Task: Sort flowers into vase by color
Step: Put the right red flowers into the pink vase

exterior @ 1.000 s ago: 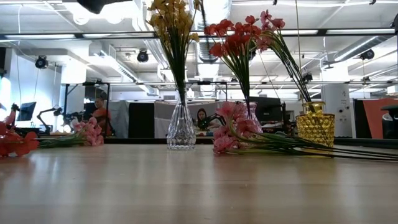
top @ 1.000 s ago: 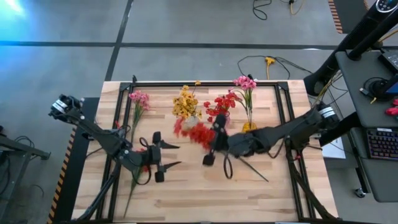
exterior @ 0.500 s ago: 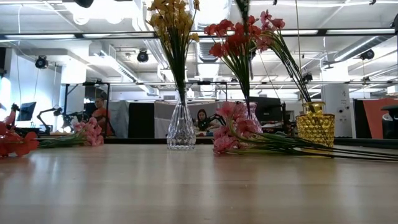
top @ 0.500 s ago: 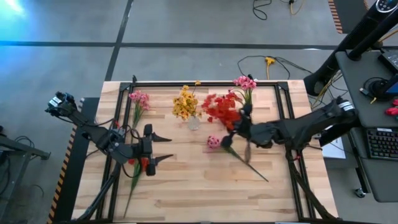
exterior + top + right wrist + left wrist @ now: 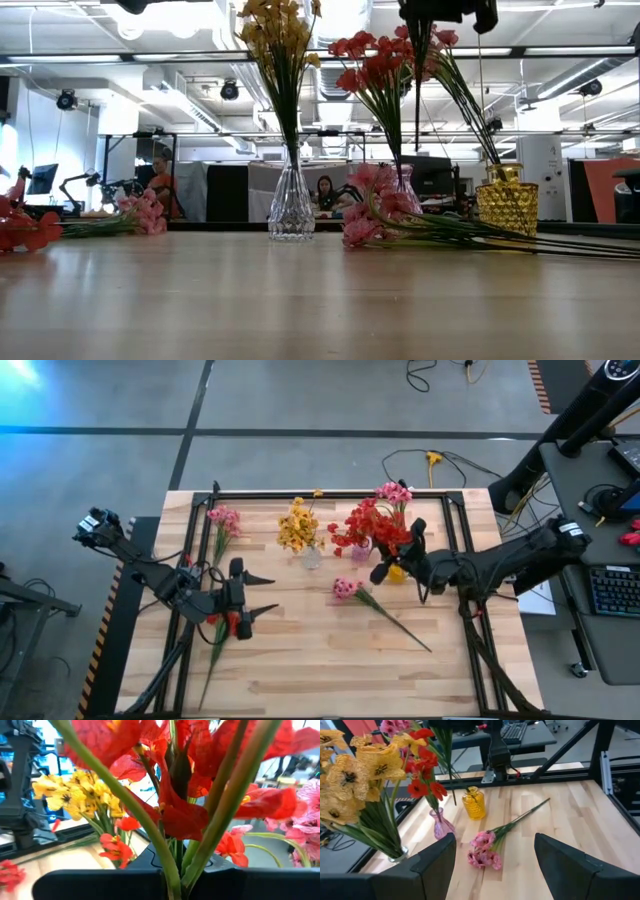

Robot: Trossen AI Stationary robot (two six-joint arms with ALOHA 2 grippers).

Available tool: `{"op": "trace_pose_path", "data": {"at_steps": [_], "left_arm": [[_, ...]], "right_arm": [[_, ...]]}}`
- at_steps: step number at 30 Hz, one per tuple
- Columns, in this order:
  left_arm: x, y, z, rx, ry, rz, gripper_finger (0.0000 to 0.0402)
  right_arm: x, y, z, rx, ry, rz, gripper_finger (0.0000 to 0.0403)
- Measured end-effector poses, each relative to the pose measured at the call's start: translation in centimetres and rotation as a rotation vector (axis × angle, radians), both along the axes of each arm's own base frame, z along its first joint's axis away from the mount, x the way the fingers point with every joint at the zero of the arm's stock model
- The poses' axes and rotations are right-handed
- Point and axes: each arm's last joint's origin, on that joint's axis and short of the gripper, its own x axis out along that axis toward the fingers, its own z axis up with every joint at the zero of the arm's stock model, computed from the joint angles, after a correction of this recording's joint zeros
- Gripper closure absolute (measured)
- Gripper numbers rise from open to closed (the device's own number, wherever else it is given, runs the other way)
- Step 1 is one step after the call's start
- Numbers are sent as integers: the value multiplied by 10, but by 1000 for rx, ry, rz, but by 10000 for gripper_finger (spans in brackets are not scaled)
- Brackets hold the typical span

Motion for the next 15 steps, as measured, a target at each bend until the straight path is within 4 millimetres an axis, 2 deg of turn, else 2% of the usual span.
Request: {"op": "trace_pose_path", "data": {"at_steps": [9,15], "left_arm": [[0,0,-1,12,-1,20,150],[0,2,0,31,-10,65,150]], "right_arm": [[16,4,-11,-130,74,-17,390],[21,4,-11,-189,97,-42,390]]}}
